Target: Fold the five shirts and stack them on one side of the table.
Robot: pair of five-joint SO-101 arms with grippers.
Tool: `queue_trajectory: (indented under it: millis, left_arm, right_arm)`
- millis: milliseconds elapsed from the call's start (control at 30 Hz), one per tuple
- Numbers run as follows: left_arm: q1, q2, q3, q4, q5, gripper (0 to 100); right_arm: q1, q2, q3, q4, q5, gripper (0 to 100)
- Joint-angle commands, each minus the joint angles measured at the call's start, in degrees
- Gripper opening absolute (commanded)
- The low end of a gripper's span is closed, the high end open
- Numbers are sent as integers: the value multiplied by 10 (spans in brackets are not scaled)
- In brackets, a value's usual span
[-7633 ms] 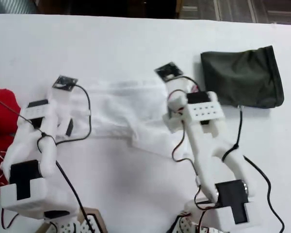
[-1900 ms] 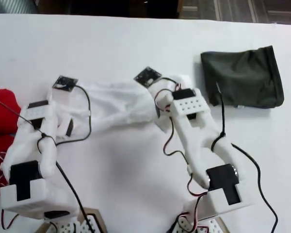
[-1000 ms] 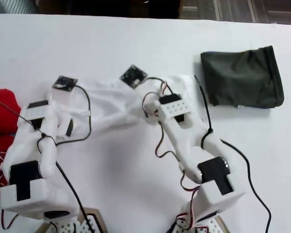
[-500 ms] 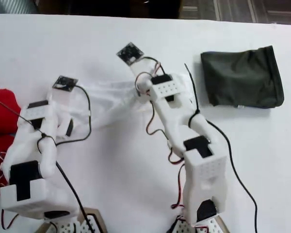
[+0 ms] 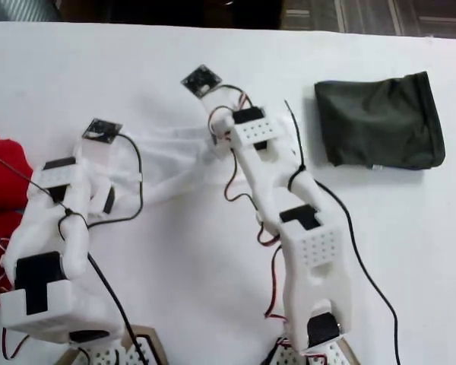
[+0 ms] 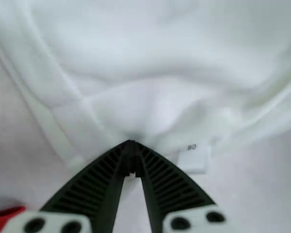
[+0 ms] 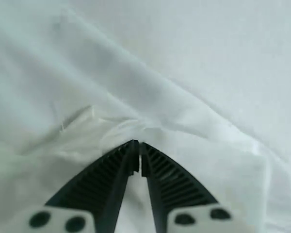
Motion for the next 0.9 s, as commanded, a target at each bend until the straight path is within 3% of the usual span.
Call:
queue_trajectory:
  millis: [0,400,633,867]
  left_arm:
    - [-6,-5,2,-5,7,27]
    - [-6,-5,2,-5,7,27]
    - [-6,-5,2,-5,7,27]
    - [-6,-5,1,-5,7,27]
  right_arm:
    - [5,11,-40,-4,-4,20]
    - [14,15,-171,74,-4,20]
    - [23,20,-193,195,-2,20]
    - [-6,21,-184,150,-4,20]
